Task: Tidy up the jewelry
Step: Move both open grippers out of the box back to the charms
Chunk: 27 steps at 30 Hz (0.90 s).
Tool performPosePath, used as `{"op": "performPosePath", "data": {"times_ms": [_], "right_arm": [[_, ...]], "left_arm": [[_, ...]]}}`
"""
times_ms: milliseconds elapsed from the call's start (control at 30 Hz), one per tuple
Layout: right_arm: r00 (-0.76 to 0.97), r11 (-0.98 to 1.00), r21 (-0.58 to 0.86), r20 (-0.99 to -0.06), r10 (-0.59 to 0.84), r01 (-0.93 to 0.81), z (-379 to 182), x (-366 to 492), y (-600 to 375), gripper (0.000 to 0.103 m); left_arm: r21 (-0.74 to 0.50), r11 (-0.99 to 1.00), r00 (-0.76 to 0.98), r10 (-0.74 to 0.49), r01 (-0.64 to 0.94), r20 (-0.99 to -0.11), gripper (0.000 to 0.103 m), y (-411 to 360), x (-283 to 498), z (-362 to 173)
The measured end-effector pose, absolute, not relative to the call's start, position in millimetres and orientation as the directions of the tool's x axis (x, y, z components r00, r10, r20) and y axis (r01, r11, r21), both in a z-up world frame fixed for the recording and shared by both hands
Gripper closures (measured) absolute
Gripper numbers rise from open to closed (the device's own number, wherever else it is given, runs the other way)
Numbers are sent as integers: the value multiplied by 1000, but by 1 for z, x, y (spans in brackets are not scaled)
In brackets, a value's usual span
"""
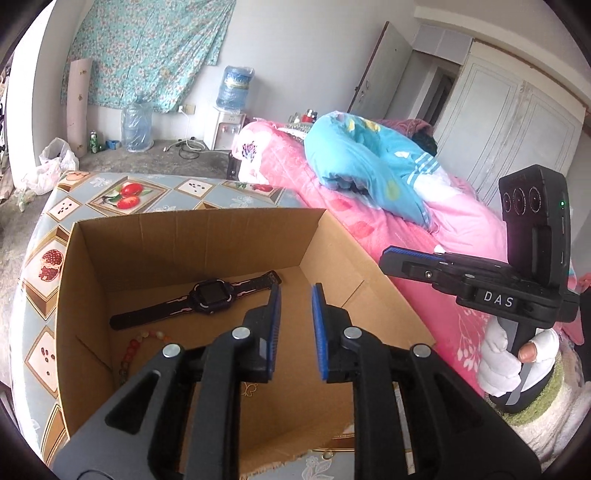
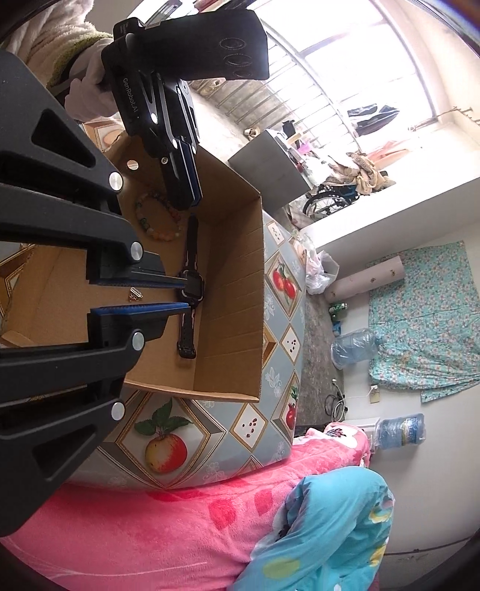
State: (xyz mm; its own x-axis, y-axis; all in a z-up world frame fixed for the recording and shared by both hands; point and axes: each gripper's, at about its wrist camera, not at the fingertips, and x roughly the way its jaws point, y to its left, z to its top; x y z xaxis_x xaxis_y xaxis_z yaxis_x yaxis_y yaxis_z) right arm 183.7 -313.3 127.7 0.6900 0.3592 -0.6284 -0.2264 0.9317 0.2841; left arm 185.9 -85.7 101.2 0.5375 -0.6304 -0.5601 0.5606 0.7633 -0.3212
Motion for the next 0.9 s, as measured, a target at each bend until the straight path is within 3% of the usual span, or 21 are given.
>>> {"op": "performPosePath", "data": {"times_ms": [200, 300, 533, 667, 900], "right_arm": [[750, 933, 265, -558, 354, -243, 135, 118, -313, 94], [746, 936, 263, -568, 346, -234, 124, 89, -312, 94], [652, 943, 297, -687, 321, -151, 65, 53, -309, 79], [596, 946, 312, -745, 300, -86, 29, 46, -311, 79], [567, 965, 259, -789, 238, -44, -1, 51, -305, 79]], "left_arm": [[-301, 760, 598, -642, 576, -480, 85, -43, 125, 109], [-277, 763, 606, -637, 584, -476, 82, -30, 96, 103], [-288, 759, 528, -625, 584, -575, 80, -35, 57, 56], [-249, 775, 507, -583, 580, -635, 80, -55, 46, 21], [-56, 791, 560, -480, 610, -676, 79, -93, 44, -10]]}}
